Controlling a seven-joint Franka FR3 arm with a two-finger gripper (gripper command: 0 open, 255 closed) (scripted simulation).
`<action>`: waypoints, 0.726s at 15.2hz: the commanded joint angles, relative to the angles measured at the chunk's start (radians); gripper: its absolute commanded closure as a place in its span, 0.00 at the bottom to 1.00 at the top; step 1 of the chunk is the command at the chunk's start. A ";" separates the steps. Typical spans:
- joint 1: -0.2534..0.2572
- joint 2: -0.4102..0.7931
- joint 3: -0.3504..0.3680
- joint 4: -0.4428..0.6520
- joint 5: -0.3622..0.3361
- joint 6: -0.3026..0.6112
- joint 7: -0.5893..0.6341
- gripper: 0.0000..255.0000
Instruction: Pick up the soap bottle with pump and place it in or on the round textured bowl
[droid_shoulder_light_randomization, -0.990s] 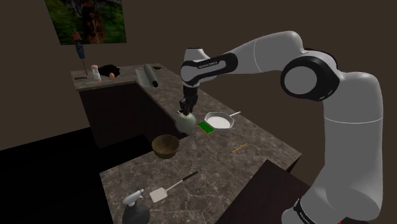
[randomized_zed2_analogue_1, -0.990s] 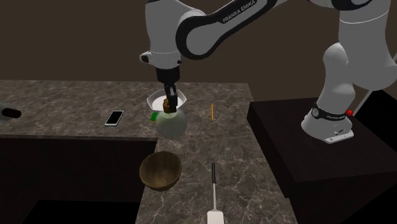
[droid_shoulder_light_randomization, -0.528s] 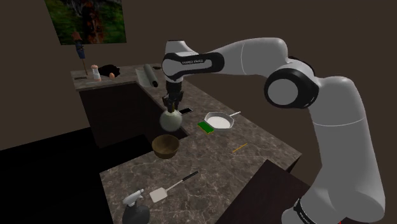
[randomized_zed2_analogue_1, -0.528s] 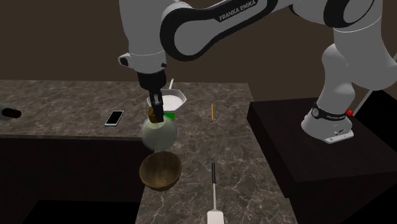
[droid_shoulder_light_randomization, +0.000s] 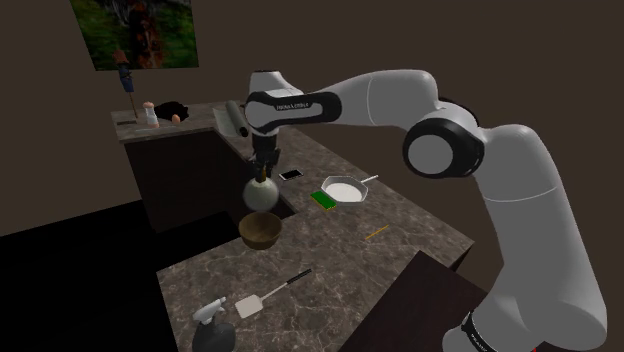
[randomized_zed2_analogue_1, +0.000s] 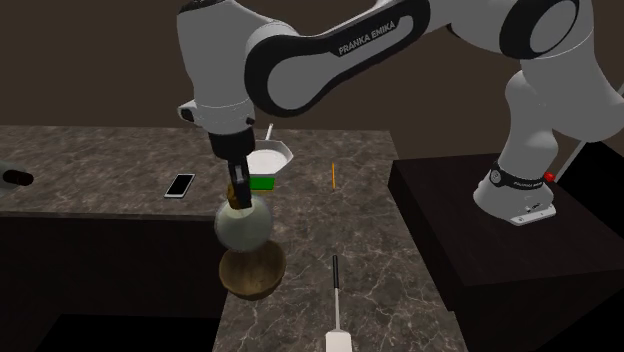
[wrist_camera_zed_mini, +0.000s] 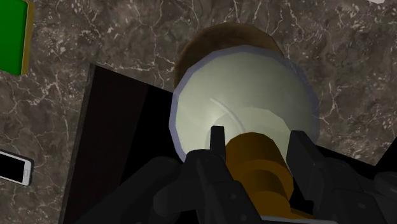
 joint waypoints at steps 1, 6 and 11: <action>0.001 0.006 0.000 -0.018 0.000 0.026 0.000 1.00; 0.001 0.024 0.001 -0.055 0.001 0.081 -0.001 1.00; 0.001 0.048 0.001 -0.084 0.002 0.133 -0.002 1.00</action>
